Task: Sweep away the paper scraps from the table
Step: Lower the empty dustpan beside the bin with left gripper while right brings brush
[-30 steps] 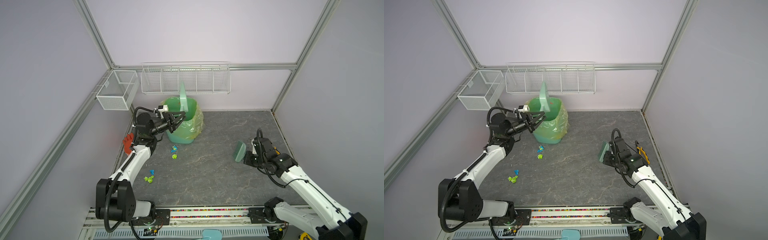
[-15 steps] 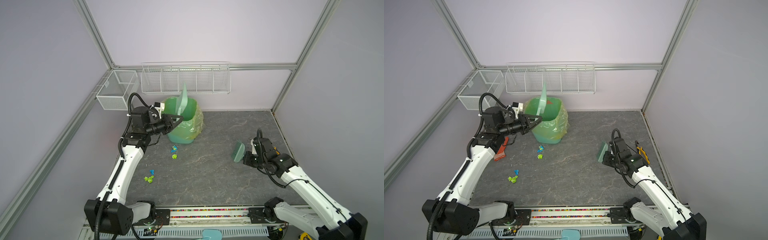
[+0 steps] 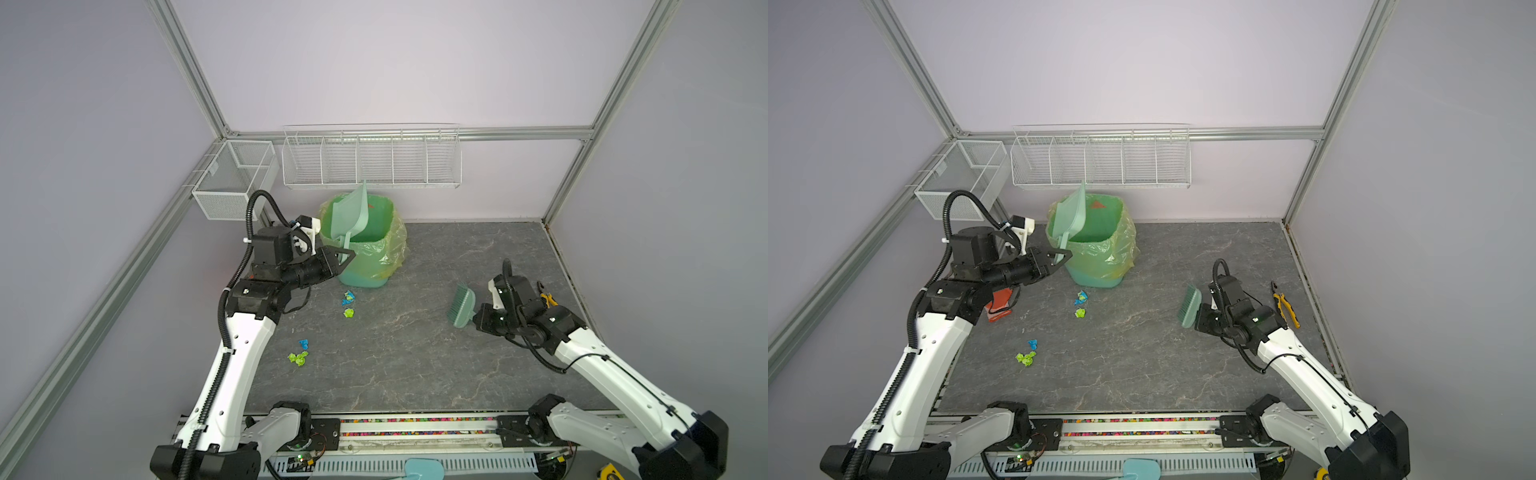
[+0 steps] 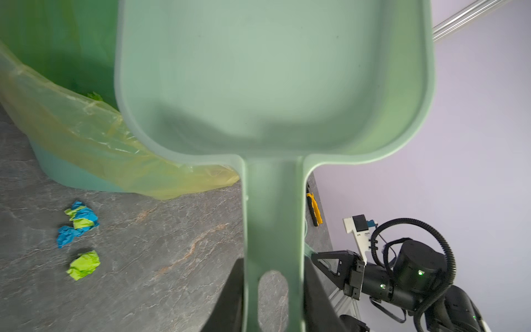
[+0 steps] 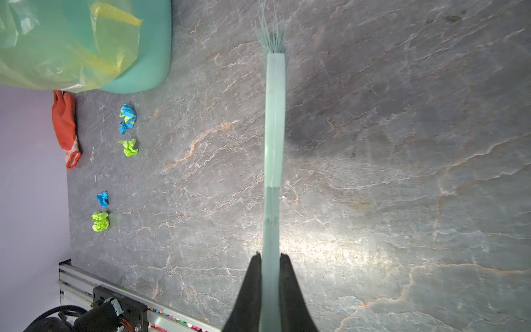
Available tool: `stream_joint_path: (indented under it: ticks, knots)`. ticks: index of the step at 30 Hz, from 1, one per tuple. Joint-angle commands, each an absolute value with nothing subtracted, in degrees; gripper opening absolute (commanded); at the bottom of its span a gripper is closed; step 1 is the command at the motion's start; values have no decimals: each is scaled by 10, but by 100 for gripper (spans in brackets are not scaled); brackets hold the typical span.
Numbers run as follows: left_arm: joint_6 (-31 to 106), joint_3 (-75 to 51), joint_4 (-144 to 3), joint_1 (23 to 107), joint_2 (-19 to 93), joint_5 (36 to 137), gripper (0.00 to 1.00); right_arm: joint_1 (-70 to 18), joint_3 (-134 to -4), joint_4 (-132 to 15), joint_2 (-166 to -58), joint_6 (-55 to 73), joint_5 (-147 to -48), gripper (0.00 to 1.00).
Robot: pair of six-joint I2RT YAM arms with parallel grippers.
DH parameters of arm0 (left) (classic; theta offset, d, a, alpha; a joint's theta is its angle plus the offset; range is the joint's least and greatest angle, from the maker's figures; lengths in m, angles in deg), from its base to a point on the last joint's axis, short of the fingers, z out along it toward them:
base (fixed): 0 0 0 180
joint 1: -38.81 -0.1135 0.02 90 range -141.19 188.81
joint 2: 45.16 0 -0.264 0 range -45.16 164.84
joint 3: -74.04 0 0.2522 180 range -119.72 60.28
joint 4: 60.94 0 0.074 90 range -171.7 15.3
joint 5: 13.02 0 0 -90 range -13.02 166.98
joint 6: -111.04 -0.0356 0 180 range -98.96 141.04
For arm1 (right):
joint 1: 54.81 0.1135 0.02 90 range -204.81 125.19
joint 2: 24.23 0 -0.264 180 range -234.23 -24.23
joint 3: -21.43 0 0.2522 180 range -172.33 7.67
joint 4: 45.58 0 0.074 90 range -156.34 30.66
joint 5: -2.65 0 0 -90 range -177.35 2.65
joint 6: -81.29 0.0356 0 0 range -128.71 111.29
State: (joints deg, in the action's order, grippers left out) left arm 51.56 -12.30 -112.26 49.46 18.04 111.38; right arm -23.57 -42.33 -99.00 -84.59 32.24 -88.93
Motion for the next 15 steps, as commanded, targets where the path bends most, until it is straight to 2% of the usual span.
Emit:
stream_joint_path:
  ticks: [1, 10, 15]
  knots:
    - [459, -129, -1168, 503, 171, 1068, 0, -209, -447, -954, -869, 345, -897, 7]
    - [415, -133, -1224, 535, 146, 996, 0, -164, -498, -898, -948, 364, -927, 7]
    - [397, -108, -1249, 546, 113, 1003, 0, -140, -556, -878, -1008, 369, -958, 7]
